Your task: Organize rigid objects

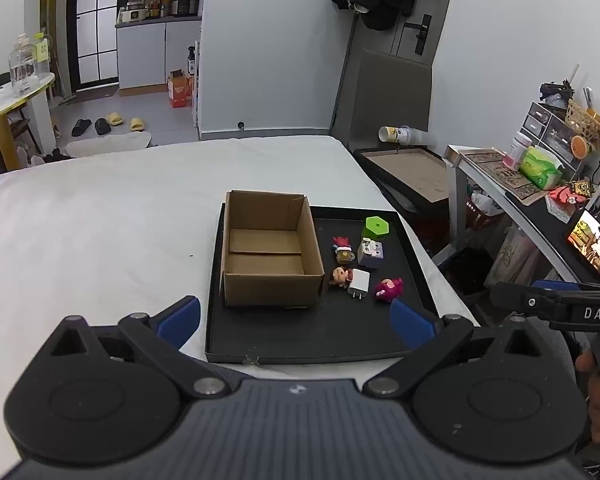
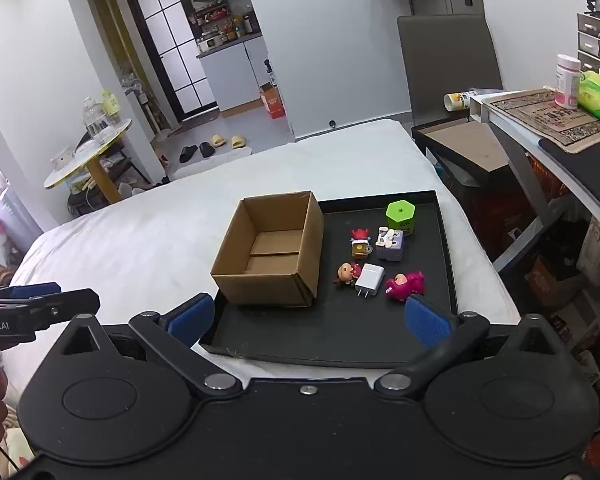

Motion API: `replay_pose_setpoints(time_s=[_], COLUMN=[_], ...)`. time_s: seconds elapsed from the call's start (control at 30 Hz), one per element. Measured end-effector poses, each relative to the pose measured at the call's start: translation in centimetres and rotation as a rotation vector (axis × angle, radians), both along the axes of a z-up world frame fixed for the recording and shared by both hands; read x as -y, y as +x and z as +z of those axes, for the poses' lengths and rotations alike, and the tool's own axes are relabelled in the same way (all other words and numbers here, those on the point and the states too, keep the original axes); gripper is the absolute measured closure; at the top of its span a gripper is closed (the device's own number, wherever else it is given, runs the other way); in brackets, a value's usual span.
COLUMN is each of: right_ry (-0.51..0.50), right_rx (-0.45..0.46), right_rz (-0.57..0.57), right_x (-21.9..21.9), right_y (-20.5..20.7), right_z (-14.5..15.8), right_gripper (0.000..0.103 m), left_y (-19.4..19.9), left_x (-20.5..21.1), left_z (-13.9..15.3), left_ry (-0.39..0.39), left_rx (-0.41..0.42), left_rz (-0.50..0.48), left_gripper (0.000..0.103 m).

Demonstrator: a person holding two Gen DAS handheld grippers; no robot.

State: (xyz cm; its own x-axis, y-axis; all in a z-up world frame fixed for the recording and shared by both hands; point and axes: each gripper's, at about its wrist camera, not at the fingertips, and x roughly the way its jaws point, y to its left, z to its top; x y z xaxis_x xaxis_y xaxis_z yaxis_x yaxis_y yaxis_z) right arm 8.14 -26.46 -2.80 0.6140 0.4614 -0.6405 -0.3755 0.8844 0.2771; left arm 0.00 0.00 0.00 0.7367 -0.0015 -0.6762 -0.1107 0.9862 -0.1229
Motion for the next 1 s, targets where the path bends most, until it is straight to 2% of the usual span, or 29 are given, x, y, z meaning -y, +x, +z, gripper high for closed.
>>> replay_pose_setpoints(time_s=[1.0], right_ry=[-0.039], right_rx=[-0.008], right_rz=[0.018], right_x=[-1.1], right_y=[-0.1], right_z=[0.1], right_gripper=[0.000], left_y=[-0.5], left_x=[-0.6], left_z=[0.3], left_ry=[-0.025], left_rx=[0.005], left_rz=[0.013], left_gripper=[0.002])
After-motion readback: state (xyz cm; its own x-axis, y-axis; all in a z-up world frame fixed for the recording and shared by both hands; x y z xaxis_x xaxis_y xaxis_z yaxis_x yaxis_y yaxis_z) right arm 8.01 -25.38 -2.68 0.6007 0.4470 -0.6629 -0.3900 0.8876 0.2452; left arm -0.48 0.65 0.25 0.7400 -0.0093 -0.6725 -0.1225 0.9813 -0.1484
